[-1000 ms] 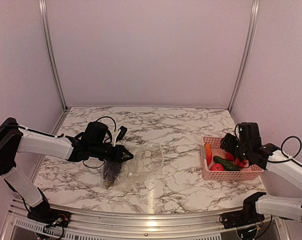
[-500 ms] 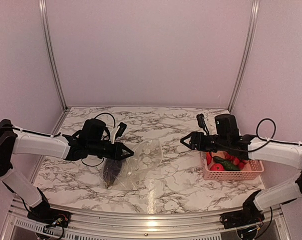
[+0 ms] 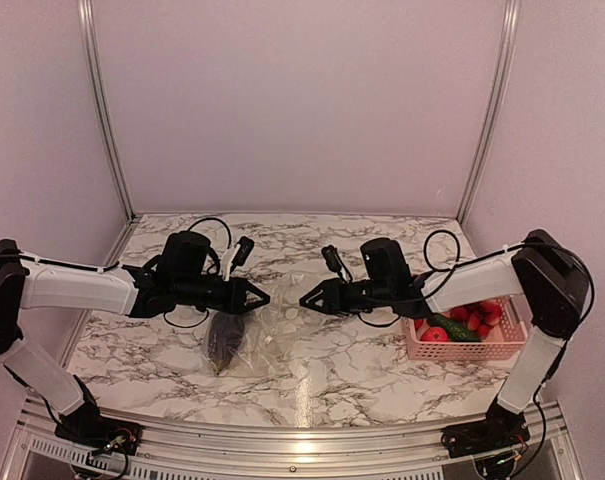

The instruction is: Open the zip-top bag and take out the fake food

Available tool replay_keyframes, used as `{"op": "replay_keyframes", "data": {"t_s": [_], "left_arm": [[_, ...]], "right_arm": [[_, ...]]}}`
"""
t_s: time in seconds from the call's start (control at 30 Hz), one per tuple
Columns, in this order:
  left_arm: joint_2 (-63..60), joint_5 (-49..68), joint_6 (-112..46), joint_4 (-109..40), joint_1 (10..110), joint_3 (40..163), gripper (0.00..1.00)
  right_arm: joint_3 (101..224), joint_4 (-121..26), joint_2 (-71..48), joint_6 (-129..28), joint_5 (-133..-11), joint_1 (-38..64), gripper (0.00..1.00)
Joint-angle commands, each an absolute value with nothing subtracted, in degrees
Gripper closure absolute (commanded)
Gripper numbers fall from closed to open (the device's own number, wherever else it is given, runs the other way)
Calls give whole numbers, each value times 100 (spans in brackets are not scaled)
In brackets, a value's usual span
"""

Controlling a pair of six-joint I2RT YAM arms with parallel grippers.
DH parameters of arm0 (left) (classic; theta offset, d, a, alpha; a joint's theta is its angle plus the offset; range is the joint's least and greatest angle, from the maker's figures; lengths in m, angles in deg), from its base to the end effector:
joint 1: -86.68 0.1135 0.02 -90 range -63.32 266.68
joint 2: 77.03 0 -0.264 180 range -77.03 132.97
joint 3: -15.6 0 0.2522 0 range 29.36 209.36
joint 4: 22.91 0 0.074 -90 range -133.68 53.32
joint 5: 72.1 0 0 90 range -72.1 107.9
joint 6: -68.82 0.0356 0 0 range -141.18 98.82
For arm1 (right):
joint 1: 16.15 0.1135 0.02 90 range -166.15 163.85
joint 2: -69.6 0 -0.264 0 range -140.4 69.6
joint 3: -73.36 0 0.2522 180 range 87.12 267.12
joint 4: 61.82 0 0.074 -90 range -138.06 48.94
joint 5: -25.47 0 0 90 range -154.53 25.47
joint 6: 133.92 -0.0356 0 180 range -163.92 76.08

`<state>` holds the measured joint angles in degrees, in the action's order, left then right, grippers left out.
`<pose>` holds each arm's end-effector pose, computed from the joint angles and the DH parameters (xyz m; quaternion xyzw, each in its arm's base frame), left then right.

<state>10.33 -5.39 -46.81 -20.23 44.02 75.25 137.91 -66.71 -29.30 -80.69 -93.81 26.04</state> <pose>0.2315 -0.2325 0.2148 0.2295 0.8010 -0.4362 0.3398 0.2554 0.2550 0.1804 -0.1668 0.8287 0.4786 0.2376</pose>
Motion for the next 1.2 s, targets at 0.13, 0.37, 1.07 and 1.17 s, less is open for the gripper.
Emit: {"op": "replay_keyframes", "data": {"t_s": [0.13, 0.37, 1.07, 1.17], "left_arm": [[891, -486, -4553, -1893, 4336, 7662, 100], [870, -585, -4513, -1752, 4195, 7765, 100], [-487, 625, -5228, -2665, 4986, 6799, 52], [-655, 1002, -5449, -3405, 5309, 6658, 52]], "right_arm": [[14549, -7114, -3706, -8436, -9578, 2985, 70], [14715, -7560, -4504, -8845, -9636, 3022, 76], [14592, -9210, -5560, -9577, -10095, 3029, 57], [14530, -9317, -5549, -9545, -10154, 3028, 53]]}}
